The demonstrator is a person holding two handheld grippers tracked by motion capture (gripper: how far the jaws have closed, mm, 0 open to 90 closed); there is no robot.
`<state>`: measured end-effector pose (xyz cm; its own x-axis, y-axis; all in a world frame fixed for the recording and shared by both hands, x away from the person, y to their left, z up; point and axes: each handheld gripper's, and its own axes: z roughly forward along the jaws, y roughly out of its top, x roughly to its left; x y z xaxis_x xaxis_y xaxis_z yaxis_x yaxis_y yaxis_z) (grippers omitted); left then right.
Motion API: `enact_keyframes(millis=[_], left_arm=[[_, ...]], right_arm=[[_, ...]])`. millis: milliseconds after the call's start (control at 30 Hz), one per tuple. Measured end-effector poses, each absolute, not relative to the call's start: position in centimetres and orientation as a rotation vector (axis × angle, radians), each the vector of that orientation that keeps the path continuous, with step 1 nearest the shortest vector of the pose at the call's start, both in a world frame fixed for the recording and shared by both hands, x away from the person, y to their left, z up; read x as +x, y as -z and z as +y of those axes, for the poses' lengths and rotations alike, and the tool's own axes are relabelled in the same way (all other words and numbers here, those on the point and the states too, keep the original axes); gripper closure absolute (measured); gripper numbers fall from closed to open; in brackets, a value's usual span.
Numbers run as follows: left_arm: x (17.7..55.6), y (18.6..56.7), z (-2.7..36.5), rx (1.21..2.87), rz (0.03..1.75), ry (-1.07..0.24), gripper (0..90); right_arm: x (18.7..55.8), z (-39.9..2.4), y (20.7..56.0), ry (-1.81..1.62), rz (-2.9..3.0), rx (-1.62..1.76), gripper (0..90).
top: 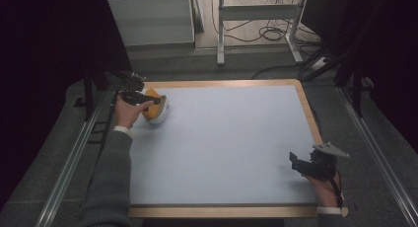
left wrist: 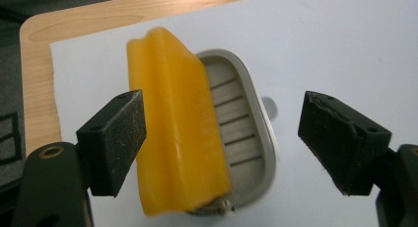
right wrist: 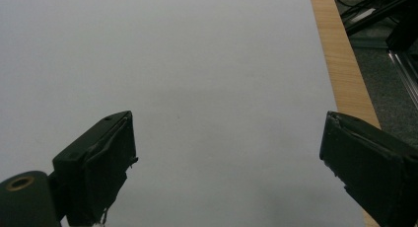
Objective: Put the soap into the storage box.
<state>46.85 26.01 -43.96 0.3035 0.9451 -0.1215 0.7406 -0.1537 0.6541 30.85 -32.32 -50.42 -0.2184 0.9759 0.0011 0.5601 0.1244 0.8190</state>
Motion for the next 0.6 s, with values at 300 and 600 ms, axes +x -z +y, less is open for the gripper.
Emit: enact_keyframes(millis=[300,600], left_arm=[[42.3,44.6,25.0,1.979,1.322,-0.374,18.4],[38.0,46.9,24.0,1.995,1.245,-0.336,18.9]], right_arm=[[30.8,-32.2,50.4,-0.964,1.849,1.477,7.1],[30.8,-32.0,50.3,-0.964,1.853,1.474,7.0]])
